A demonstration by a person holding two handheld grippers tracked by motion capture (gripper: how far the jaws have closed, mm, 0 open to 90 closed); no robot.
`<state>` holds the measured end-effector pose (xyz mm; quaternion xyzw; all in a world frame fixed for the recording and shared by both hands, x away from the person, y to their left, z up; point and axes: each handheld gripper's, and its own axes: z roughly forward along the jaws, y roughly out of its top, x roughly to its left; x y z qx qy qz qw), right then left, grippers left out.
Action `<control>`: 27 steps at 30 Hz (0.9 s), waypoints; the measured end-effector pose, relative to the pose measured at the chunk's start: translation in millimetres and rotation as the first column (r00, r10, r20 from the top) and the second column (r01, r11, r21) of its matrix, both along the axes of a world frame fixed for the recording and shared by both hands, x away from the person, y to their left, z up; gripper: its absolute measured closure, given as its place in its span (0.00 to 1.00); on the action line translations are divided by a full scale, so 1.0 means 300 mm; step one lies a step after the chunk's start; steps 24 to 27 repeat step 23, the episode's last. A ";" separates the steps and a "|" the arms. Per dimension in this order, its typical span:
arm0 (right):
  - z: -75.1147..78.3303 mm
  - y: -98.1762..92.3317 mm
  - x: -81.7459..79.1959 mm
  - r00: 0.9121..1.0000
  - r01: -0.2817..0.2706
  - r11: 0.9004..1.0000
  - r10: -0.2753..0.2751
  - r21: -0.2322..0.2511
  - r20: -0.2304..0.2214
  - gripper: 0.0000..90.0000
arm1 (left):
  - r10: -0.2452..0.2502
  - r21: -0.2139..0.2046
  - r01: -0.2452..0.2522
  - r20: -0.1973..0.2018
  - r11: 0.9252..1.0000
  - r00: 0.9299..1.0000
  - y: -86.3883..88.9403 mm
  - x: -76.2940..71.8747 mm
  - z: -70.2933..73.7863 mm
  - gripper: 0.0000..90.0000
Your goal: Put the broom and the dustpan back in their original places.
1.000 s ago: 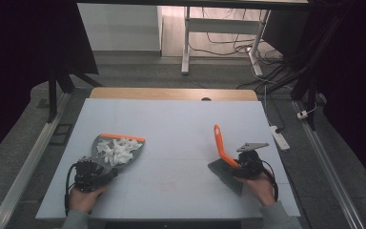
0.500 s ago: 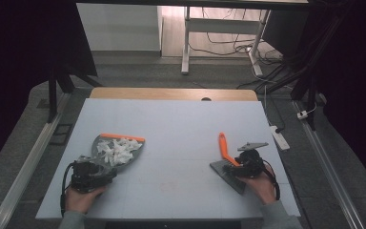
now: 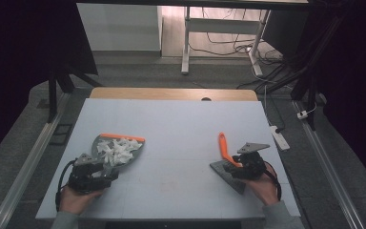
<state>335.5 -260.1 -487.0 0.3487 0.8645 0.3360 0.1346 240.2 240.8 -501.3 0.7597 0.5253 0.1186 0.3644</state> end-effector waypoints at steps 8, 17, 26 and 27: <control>0.002 0.044 -0.032 0.992 -0.126 0.991 0.126 0.037 0.025 0.49 | -0.082 -0.008 0.082 0.006 0.997 0.997 -0.017 0.003 -0.006 0.31; -0.002 0.053 -0.040 0.988 -0.155 0.986 0.154 0.060 0.034 0.49 | -0.111 -0.013 0.111 0.003 0.994 0.994 -0.022 0.006 -0.013 0.32; 0.004 0.047 -0.041 0.988 -0.152 0.985 0.149 0.076 0.047 0.49 | -0.110 -0.014 0.110 -0.001 0.994 0.994 -0.019 0.009 -0.017 0.32; 0.004 0.047 -0.041 0.988 -0.152 0.985 0.149 0.076 0.047 0.49 | -0.110 -0.014 0.110 -0.001 0.994 0.994 -0.019 0.009 -0.017 0.32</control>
